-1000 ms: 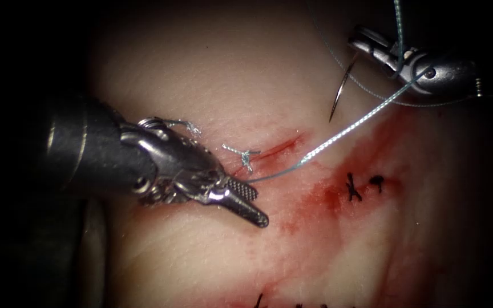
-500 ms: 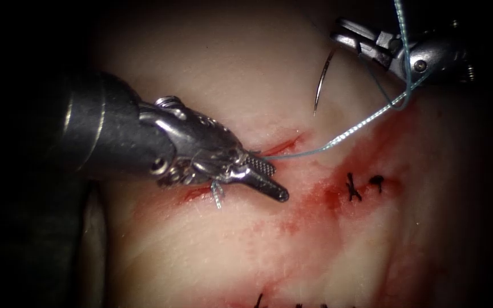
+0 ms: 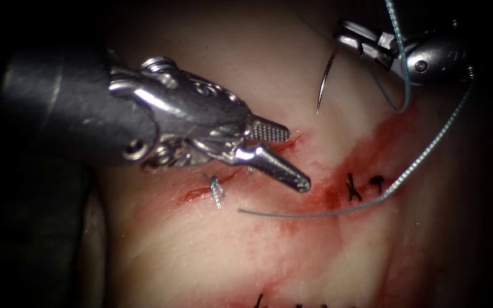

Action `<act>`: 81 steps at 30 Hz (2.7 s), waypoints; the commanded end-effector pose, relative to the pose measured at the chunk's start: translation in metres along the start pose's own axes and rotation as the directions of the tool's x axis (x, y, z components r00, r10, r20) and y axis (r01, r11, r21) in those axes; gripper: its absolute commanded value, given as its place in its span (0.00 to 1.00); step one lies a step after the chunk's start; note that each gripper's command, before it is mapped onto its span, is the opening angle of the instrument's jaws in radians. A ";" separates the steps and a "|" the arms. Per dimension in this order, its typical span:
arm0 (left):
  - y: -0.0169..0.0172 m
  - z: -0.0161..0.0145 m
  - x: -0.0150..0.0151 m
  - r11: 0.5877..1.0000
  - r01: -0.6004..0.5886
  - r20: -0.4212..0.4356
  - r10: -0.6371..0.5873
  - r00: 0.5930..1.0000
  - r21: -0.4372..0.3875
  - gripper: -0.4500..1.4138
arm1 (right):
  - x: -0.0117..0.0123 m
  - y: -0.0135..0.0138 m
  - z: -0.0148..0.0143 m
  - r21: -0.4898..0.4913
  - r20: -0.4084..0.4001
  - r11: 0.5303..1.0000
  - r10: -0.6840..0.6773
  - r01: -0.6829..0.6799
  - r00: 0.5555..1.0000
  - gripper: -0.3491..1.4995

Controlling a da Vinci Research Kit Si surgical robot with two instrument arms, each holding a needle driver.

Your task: Wound Closure

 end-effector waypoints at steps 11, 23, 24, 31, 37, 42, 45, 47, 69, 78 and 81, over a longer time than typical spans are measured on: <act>0.0080 -0.0019 0.0006 0.970 0.145 0.093 -0.129 0.987 -0.197 0.58 | -0.0002 0.0002 0.0008 -0.008 0.005 1.000 0.002 -0.002 1.000 0.00; -0.0046 -0.0002 0.0007 0.959 0.149 -0.185 -0.106 0.977 0.239 0.41 | 0.0006 -0.0007 0.0017 -0.010 0.002 1.000 0.002 -0.002 1.000 0.00; -0.0056 0.0002 0.0002 0.950 0.158 -0.186 -0.109 0.977 0.270 0.38 | 0.0007 -0.0008 0.0018 -0.011 0.000 1.000 0.002 -0.002 1.000 0.00; -0.0127 0.0070 -0.0044 0.884 0.191 -0.091 -0.169 0.981 0.426 0.00 | 0.0012 -0.0013 0.0024 -0.011 -0.001 1.000 0.014 -0.014 1.000 0.00; -0.0137 0.0106 -0.0050 0.947 0.162 0.025 -0.176 0.984 0.278 0.00 | 0.0012 -0.0013 0.0025 -0.011 0.000 1.000 0.026 -0.026 1.000 0.00; -0.0136 0.0128 -0.0054 0.860 0.078 -0.008 -0.086 0.996 0.504 0.00 | 0.0014 -0.0016 0.0025 -0.013 -0.007 1.000 0.025 -0.025 1.000 0.00; -0.0138 0.0138 -0.0058 0.780 0.087 0.005 -0.115 0.993 0.620 0.00 | 0.0017 -0.0020 0.0025 -0.016 -0.016 1.000 0.025 -0.025 1.000 0.00; -0.0139 0.0142 -0.0062 0.755 0.105 0.003 -0.140 0.990 0.648 0.00 | 0.0020 -0.0023 0.0026 -0.016 -0.021 1.000 0.025 -0.025 0.999 0.00; -0.0137 0.0184 -0.0098 0.553 0.003 0.116 -0.181 0.976 0.833 0.00 | -0.0007 -0.0058 0.0023 0.095 -0.132 0.966 -0.227 0.240 0.965 0.00; -0.0133 0.0182 -0.0098 0.541 -0.004 0.127 -0.190 0.974 0.841 0.00 | -0.0004 -0.0063 0.0029 -0.038 -0.211 0.987 -0.162 0.157 0.964 0.00; -0.0131 0.0183 -0.0099 0.531 0.000 0.128 -0.204 0.971 0.847 0.00 | -0.0003 -0.0065 0.0028 -0.047 -0.218 0.987 -0.162 0.155 0.962 0.00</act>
